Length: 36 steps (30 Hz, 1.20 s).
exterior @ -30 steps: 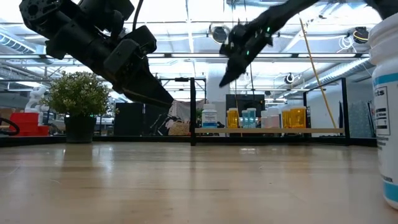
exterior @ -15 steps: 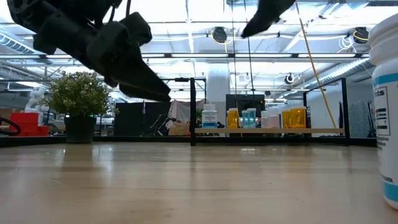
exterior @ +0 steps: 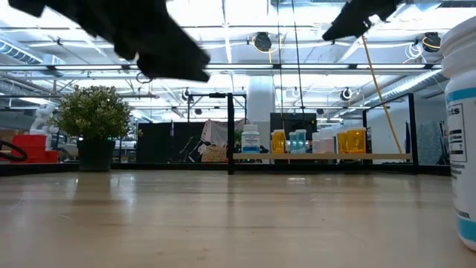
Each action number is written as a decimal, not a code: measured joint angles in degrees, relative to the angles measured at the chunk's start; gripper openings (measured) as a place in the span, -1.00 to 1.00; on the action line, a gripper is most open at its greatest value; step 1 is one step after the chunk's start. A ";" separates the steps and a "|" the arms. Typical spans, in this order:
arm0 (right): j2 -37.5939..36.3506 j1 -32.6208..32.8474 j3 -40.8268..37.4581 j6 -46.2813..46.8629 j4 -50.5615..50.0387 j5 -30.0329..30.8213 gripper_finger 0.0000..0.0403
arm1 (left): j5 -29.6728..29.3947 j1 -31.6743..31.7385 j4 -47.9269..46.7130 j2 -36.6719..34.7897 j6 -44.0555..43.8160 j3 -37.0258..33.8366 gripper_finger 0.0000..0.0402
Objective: Pick and place medicine bottles onto shelf by color
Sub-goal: Put the white pill bottle on the shelf aligned with the other white pill bottle
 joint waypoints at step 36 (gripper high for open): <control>25.22 32.01 -6.83 23.44 19.13 1.52 0.17 | -7.48 -13.42 -16.30 36.55 -0.94 44.40 0.36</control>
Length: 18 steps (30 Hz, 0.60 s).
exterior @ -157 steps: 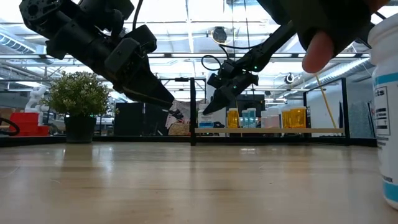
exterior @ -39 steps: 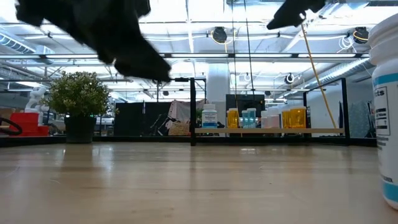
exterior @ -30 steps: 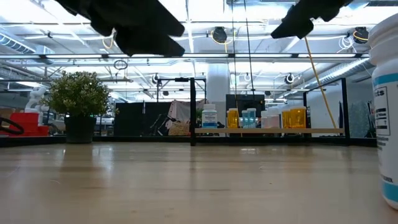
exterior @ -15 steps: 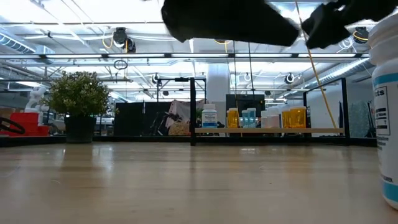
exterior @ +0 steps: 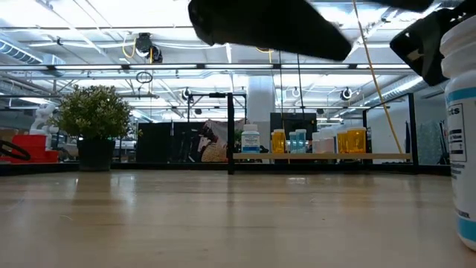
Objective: Pick and place medicine bottles onto shelf by color
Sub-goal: Put the white pill bottle on the shelf aligned with the other white pill bottle
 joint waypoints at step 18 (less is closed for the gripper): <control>10.31 1.43 -3.08 -2.57 20.22 -4.96 0.17 | -0.02 1.33 -4.02 0.00 -1.06 0.00 0.36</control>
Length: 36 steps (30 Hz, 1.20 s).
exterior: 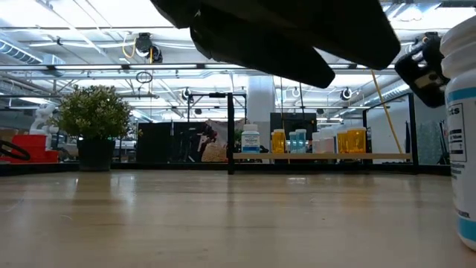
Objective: Pick and place medicine bottles onto shelf by color
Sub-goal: Put the white pill bottle on the shelf aligned with the other white pill bottle
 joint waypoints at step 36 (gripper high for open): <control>10.03 -3.54 0.02 -12.33 15.91 -4.51 -0.20 | -0.52 -0.48 -4.03 0.00 -7.02 0.00 0.36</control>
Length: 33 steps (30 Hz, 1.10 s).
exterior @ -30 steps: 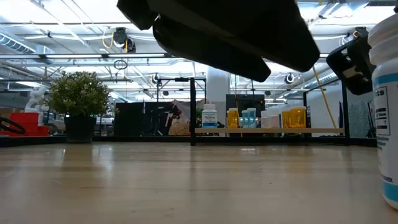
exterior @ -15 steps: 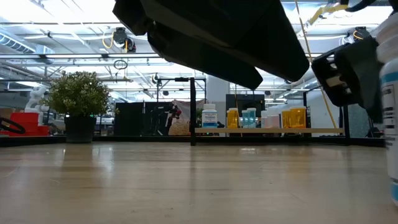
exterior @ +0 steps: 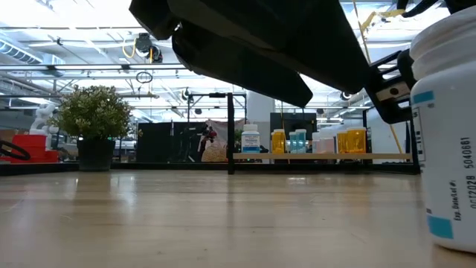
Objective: Pick and place medicine bottles onto shelf by color
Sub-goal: Put the white pill bottle on the shelf aligned with the other white pill bottle
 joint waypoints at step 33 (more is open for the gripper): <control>0.09 -1.52 -0.04 1.81 -0.31 15.35 -0.12 | -1.82 -1.14 -1.66 -0.03 -4.72 -0.98 0.36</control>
